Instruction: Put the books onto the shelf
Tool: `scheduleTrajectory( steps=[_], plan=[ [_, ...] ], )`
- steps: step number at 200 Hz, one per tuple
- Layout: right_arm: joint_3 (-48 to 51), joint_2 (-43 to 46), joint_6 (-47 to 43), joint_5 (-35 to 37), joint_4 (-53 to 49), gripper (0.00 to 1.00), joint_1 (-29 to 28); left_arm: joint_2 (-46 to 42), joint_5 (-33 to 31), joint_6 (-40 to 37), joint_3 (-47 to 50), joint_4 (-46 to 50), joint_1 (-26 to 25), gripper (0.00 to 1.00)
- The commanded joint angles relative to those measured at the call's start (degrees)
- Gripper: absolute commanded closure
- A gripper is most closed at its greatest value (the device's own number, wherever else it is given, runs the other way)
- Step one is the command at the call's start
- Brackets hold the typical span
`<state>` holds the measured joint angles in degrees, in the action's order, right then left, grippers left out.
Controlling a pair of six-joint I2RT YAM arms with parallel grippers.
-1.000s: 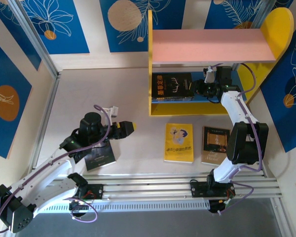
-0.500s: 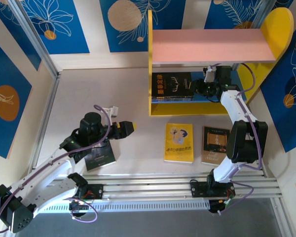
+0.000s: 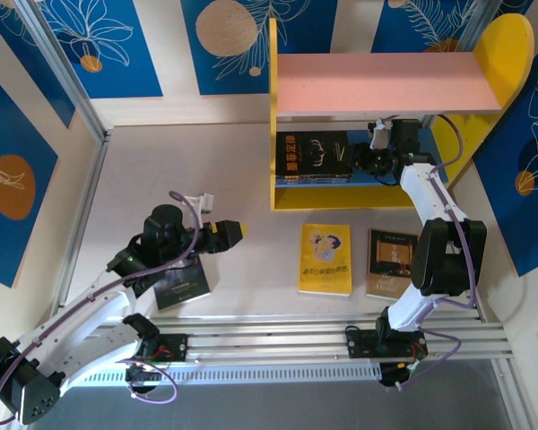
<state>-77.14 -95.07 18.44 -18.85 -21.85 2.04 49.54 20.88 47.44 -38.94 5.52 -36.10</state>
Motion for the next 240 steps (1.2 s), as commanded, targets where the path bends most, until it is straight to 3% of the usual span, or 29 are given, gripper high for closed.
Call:
scheduleTrajectory(
  steps=[1, 39, 68, 115, 240],
  plan=[
    [-2.0, 1.3, -1.1, -4.0, -0.2, 0.59, -0.8, -0.7, -0.1, -1.0, 0.5, 0.2, 0.8, 0.36],
    [-1.8, 1.9, -1.4, -3.8, -0.5, 0.58, -0.1, -0.6, -0.2, -1.1, 0.7, 0.2, 0.9, 0.35],
    [-1.5, 2.4, -1.7, -3.6, -0.7, 0.5, 0.2, -0.5, -0.5, -1.1, 0.6, 0.4, 1.0, 0.36],
    [-1.0, 3.6, -1.9, -2.6, -0.7, 0.46, 0.5, -0.5, -0.3, -1.2, 0.5, 0.6, 0.9, 0.36],
    [4.2, 11.2, -2.4, 2.9, -0.4, 0.44, -4.0, 0.0, -2.3, -2.2, -0.1, 3.5, 1.0, 0.36]
  ],
)
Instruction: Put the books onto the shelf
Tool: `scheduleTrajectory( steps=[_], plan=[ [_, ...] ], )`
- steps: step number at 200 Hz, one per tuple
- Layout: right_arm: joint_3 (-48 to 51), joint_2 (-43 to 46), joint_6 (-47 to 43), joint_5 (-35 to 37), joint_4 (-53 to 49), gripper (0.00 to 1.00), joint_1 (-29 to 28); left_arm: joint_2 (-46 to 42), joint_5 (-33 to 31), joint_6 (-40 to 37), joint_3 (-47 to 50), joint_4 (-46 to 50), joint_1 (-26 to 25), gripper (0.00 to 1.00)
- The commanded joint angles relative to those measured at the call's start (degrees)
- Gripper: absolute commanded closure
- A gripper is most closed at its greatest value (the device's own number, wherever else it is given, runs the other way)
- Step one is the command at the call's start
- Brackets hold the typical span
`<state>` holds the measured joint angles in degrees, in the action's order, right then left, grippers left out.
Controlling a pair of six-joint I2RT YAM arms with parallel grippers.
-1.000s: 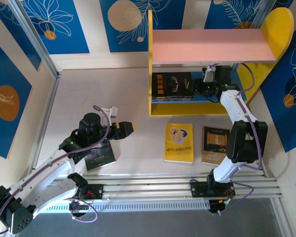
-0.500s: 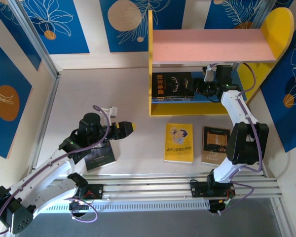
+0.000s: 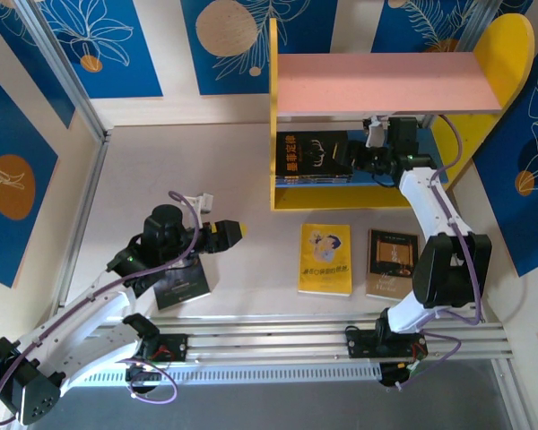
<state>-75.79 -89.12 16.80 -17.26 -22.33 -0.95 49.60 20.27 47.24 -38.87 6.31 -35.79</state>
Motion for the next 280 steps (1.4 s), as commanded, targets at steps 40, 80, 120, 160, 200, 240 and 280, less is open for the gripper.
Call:
scheduleTrajectory(
  steps=[40, 80, 120, 160, 200, 240, 280],
  plan=[
    [11.4, 14.2, 2.0, 4.9, 0.1, 0.44, -2.2, 0.3, -11.8, -3.6, -2.0, 14.2, 0.8, 0.36],
    [22.1, 24.1, 6.9, 8.6, 0.0, 0.44, -3.6, 1.6, -27.6, -0.7, -1.6, 26.6, 0.8, 0.35],
    [30.3, 27.8, 9.7, 12.1, -4.5, 0.4, -6.7, 3.8, -31.8, 0.7, 0.2, 29.3, 1.0, 0.35],
    [35.7, 25.4, 11.8, 16.2, -7.2, 0.37, -8.0, 9.5, -30.2, -0.1, 0.5, 26.3, 1.1, 0.35],
    [30.6, 17.6, 9.5, 24.2, -15.7, 0.35, -6.4, 15.0, -24.0, -1.4, 1.1, 19.2, 1.0, 0.36],
    [31.2, 14.2, 9.2, 18.6, -14.5, 0.35, -6.6, 18.6, -20.2, -3.0, 0.6, 16.3, 0.9, 0.37],
    [30.6, 10.3, 9.5, 18.1, -14.4, 0.36, -8.9, 22.7, -16.5, -5.4, -0.4, 14.6, 0.6, 0.38]
  ],
)
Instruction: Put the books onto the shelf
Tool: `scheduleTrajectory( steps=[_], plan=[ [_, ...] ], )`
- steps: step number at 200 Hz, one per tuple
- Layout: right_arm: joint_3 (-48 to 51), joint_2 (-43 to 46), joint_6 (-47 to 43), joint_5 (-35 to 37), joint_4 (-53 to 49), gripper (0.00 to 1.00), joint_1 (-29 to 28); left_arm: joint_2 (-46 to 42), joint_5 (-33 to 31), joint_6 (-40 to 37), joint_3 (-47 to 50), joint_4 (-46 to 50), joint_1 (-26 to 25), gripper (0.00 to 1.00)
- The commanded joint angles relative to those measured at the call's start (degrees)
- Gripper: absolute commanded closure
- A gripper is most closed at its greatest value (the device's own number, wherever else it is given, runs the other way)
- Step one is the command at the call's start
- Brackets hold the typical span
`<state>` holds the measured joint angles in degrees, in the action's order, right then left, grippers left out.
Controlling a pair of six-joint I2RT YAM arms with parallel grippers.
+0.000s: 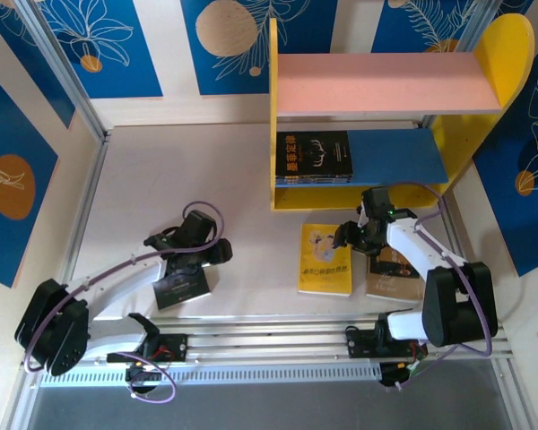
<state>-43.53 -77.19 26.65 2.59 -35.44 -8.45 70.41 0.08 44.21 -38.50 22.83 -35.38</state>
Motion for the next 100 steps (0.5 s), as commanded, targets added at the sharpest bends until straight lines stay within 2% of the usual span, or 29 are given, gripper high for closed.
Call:
scheduleTrajectory(
  steps=[1, 30, 48, 74, 100],
  plan=[
    [-1.7, -1.8, -0.3, -1.7, -1.3, 0.36, -1.4, 1.9, 3.8, -2.4, -0.8, -2.0, 0.2, 0.38],
    [-2.0, -3.5, -0.5, -3.0, -1.0, 0.36, -3.0, 3.4, 5.7, -2.2, -0.3, -4.3, -0.1, 0.38],
    [-1.9, -4.8, -0.6, -6.5, 0.2, 0.36, -4.3, 4.3, 6.5, -2.2, -0.2, -5.3, -0.4, 0.38],
    [0.0, -5.2, 2.4, -11.9, 5.5, 0.36, -6.7, 6.0, 6.6, -3.0, 0.1, -6.2, -0.5, 0.38],
    [1.3, -5.2, 7.0, -14.0, 11.0, 0.36, -11.0, 7.4, 7.8, -2.3, 1.0, -8.4, -0.6, 0.38]
  ],
)
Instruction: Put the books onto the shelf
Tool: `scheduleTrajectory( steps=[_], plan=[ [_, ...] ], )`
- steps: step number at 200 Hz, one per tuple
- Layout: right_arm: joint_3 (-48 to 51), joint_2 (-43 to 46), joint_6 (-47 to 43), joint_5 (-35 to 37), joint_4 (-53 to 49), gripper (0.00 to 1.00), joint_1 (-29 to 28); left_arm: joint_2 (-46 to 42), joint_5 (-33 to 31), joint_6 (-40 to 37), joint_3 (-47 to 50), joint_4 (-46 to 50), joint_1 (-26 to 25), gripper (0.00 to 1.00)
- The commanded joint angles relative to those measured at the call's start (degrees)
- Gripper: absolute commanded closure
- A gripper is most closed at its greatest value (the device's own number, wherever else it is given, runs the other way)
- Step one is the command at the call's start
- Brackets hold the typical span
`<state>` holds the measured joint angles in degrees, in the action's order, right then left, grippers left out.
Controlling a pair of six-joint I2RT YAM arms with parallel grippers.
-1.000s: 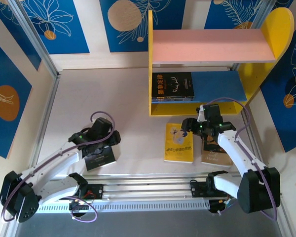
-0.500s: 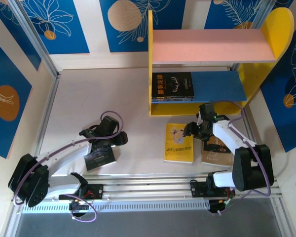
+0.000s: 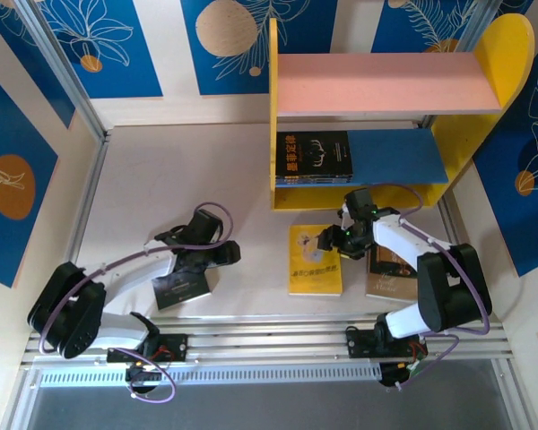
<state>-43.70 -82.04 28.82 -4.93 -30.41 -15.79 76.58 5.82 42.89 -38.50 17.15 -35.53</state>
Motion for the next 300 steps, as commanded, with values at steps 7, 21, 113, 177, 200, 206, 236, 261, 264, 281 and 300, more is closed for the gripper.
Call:
scheduleTrajectory(
  steps=[7, 21, 113, 177, 200, 206, 236, 261, 264, 281, 300],
  plan=[
    [1.6, -0.4, 6.2, -6.9, 7.4, 0.36, -5.0, 1.5, 2.4, -0.7, 1.3, -3.4, -0.4, 0.38],
    [1.5, -0.8, 8.5, -7.4, 9.9, 0.36, -8.0, 1.8, 2.5, -0.4, 1.5, -4.0, -0.5, 0.39],
    [-4.5, -0.1, 6.4, 2.4, 2.8, 0.36, -16.3, 2.6, 2.5, 0.2, 1.9, -4.9, -2.2, 0.39],
    [3.1, 0.6, 6.5, 1.8, 5.3, 0.37, -18.6, 6.1, 3.6, 1.8, 1.6, -7.9, -4.8, 0.39],
    [4.3, 0.2, 7.2, 1.0, 6.8, 0.37, -20.2, 6.8, 4.4, 2.3, 1.8, -9.1, -5.2, 0.39],
    [4.5, 0.0, 7.3, 0.9, 7.3, 0.37, -20.6, 7.0, 4.6, 2.4, 1.8, -9.4, -5.3, 0.39],
    [4.1, -1.7, 8.5, -0.1, 10.3, 0.38, -23.4, 7.7, 5.2, 2.6, 1.6, -10.1, -5.5, 0.39],
    [3.2, -4.1, 9.6, -3.2, 14.3, 0.38, -24.5, 8.6, 5.4, 2.8, 1.6, -10.5, -5.6, 0.39],
    [3.3, -4.3, 9.8, -3.7, 14.9, 0.38, -24.5, 8.7, 5.4, 2.8, 1.6, -10.5, -5.6, 0.39],
    [2.9, -5.9, 10.5, -4.7, 16.7, 0.4, -24.8, 9.0, 5.6, 2.8, 1.6, -10.6, -5.7, 0.39],
    [2.4, -7.6, 10.5, -4.7, 17.1, 0.41, -25.2, 9.5, 5.7, 2.8, 1.6, -10.7, -5.7, 0.39]
  ],
)
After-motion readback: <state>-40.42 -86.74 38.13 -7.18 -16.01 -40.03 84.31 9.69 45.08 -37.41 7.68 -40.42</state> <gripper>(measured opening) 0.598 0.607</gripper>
